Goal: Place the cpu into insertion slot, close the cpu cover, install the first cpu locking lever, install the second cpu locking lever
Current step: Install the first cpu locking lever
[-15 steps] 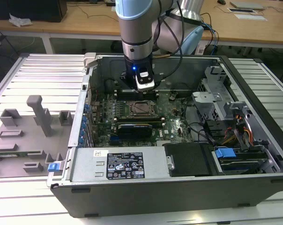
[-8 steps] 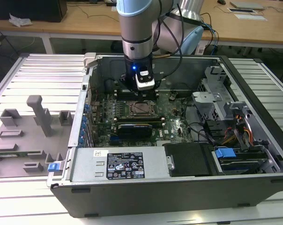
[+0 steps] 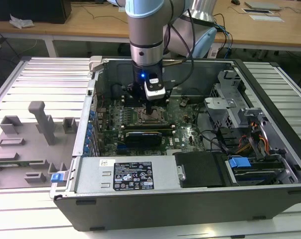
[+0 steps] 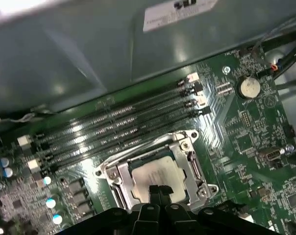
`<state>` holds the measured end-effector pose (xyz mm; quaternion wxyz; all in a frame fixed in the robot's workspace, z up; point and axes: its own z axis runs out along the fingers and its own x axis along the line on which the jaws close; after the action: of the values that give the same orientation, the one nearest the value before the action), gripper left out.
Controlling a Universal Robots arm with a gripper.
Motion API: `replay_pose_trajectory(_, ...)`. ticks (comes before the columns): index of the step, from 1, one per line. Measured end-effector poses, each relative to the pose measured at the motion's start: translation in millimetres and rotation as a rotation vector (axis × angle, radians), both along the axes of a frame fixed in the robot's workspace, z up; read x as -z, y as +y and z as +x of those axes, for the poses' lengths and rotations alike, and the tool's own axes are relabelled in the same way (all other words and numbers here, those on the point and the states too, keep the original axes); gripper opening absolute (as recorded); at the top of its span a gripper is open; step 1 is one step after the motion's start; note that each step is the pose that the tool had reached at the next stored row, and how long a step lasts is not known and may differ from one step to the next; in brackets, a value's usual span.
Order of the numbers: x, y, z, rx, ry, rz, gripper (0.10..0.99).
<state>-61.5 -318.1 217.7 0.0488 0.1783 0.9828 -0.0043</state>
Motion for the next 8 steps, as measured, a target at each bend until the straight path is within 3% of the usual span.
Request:
replay_pose_trajectory(4, 0.1, -0.2, 0.5, -0.054, 0.0001, 0.000, 0.106)
replay_pose_trajectory(8, 0.8, -0.2, 1.9, -0.153, -0.0001, 0.000, 0.106)
